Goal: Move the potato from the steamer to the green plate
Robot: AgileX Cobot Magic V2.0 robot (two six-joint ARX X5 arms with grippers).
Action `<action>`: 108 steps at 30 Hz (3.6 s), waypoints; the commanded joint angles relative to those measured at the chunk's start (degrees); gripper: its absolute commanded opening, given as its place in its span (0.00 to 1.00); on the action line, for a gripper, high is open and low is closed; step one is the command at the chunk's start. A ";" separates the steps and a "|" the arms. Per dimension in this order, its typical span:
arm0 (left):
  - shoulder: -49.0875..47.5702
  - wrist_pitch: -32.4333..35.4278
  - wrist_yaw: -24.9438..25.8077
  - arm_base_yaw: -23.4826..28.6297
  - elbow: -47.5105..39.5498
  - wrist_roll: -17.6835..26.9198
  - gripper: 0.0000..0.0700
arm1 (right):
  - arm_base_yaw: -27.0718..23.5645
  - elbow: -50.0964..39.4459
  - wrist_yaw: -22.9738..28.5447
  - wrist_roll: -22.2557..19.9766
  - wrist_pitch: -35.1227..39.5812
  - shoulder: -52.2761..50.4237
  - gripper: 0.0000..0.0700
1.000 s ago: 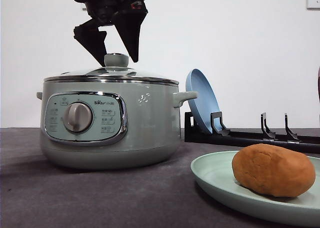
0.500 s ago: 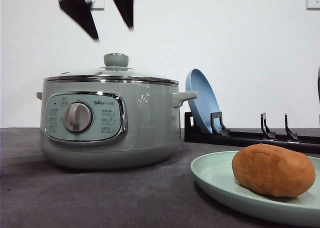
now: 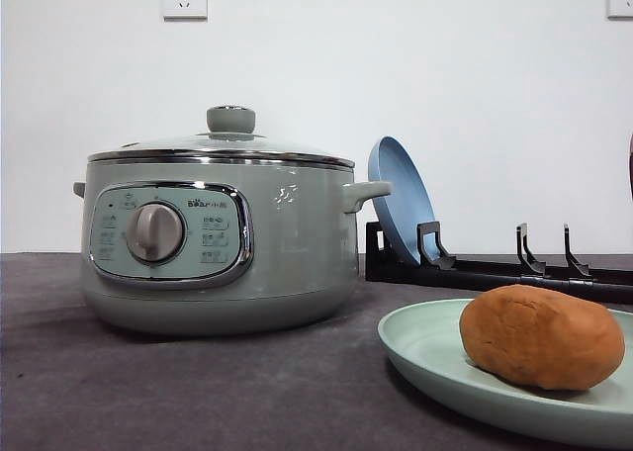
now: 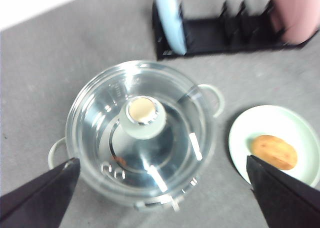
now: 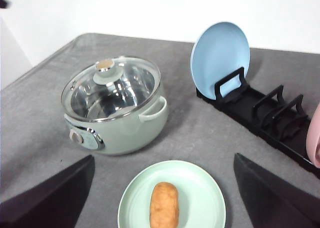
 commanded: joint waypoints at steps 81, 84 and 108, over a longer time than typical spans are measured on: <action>-77.09 62.91 -0.24 27.02 -108.72 -7.95 0.00 | 0.26 0.79 0.02 -1.99 1.83 0.17 0.02; -77.09 63.89 -0.33 27.92 -110.59 -7.33 0.00 | 0.26 0.79 0.00 -1.99 1.83 0.17 0.02; -77.09 65.31 -6.32 27.88 -113.40 -7.59 0.00 | 0.28 0.79 0.00 -2.01 1.83 0.17 0.02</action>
